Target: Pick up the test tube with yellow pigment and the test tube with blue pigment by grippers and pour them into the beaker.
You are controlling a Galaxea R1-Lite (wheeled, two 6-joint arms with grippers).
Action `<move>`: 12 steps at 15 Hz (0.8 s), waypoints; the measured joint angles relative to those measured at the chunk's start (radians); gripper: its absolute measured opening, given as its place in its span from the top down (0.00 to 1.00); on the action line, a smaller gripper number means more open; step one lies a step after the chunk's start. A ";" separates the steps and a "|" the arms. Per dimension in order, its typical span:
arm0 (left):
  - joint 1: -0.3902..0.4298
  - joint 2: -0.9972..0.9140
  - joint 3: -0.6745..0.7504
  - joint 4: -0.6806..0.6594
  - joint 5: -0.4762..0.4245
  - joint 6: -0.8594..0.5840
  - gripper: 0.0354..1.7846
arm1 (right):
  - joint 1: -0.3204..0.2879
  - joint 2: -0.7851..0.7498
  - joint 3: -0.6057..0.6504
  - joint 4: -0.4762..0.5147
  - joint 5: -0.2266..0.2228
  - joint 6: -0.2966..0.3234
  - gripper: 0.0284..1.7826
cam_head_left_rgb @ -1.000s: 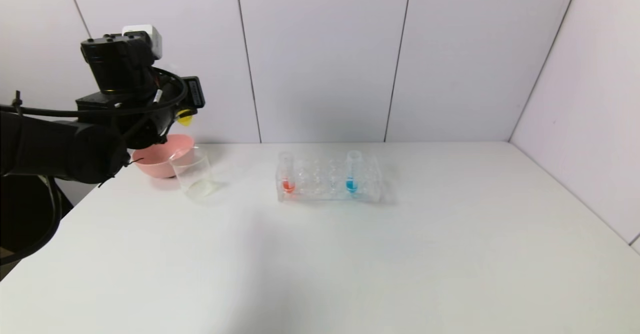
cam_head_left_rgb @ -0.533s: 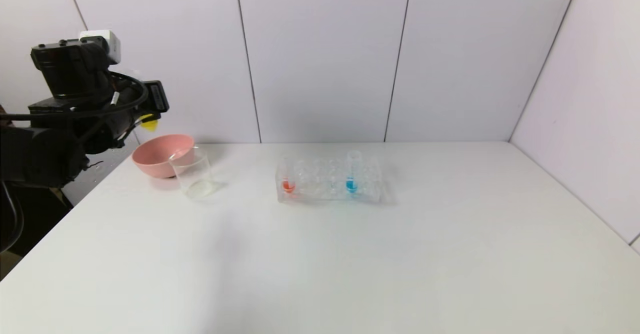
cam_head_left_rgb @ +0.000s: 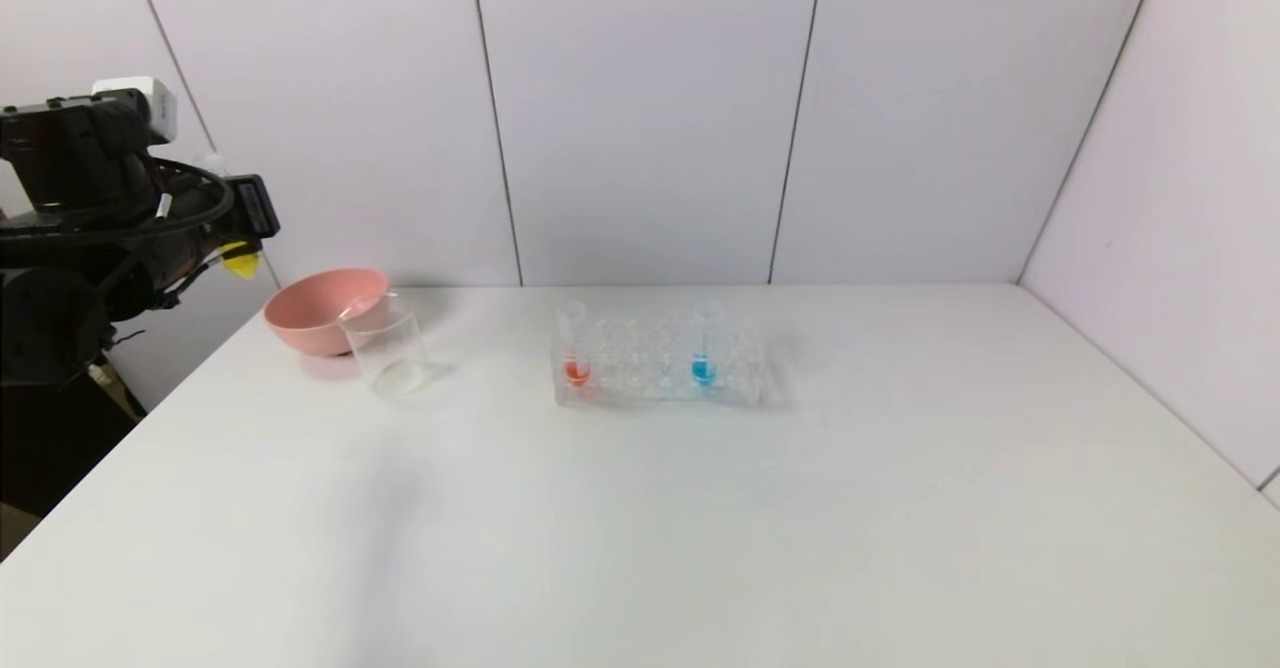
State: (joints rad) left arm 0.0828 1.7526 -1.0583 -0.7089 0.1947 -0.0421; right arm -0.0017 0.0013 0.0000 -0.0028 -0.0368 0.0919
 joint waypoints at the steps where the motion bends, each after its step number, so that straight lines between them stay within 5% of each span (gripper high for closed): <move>1: 0.003 0.001 0.000 0.000 0.000 0.000 0.71 | 0.000 0.000 0.000 0.000 0.000 0.000 0.04; 12: 0.046 0.019 -0.009 0.013 -0.184 -0.001 0.71 | 0.000 0.000 0.000 0.000 0.000 0.000 0.04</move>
State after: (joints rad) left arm 0.1289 1.7713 -1.0670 -0.6960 0.0109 -0.0432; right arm -0.0017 0.0013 0.0000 -0.0028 -0.0368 0.0923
